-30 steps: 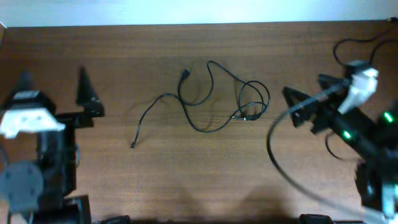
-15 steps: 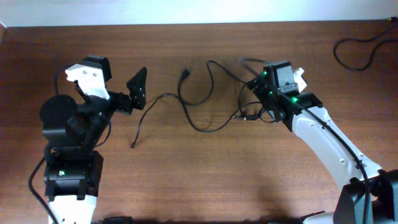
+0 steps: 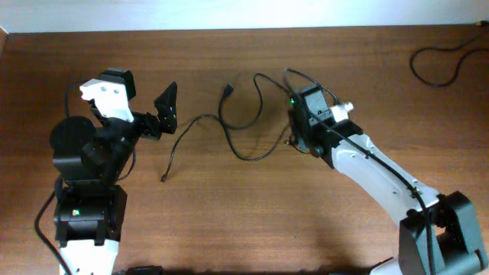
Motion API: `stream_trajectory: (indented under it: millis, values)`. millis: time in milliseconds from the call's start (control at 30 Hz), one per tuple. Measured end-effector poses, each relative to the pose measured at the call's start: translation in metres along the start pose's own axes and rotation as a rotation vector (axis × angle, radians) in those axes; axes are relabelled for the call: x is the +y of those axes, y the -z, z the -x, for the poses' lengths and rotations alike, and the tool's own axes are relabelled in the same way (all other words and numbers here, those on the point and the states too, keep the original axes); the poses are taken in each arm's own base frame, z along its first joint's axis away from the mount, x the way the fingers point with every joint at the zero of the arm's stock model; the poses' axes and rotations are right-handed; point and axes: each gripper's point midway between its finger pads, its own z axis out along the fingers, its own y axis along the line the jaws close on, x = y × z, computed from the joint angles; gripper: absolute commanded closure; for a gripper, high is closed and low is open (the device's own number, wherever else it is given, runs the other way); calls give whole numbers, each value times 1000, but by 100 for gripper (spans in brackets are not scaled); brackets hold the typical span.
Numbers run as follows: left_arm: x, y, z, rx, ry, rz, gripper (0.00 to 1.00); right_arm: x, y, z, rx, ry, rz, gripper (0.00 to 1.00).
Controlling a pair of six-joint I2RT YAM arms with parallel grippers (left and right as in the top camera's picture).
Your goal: Untangle cables
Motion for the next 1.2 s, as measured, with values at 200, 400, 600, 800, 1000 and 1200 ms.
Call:
stream_trajectory:
  millis: [200,400,600,800,1000,1200]
  values:
    - [0,0,0,0,-3,0,1,209,204,-46,43,693,816,96]
    - [3,-8,-9,29,7,2,1,192,250,41,-158,1097,574,96]
    - [3,-9,-9,29,7,3,1,242,330,54,-249,1114,760,96]
    - [4,-9,-9,32,7,3,1,217,579,144,-1011,1047,818,96]
    - [4,-9,-9,32,7,3,1,195,499,264,-1209,1008,78,96]
    - [11,-9,-9,29,6,44,1,150,461,358,-1153,966,-85,96]
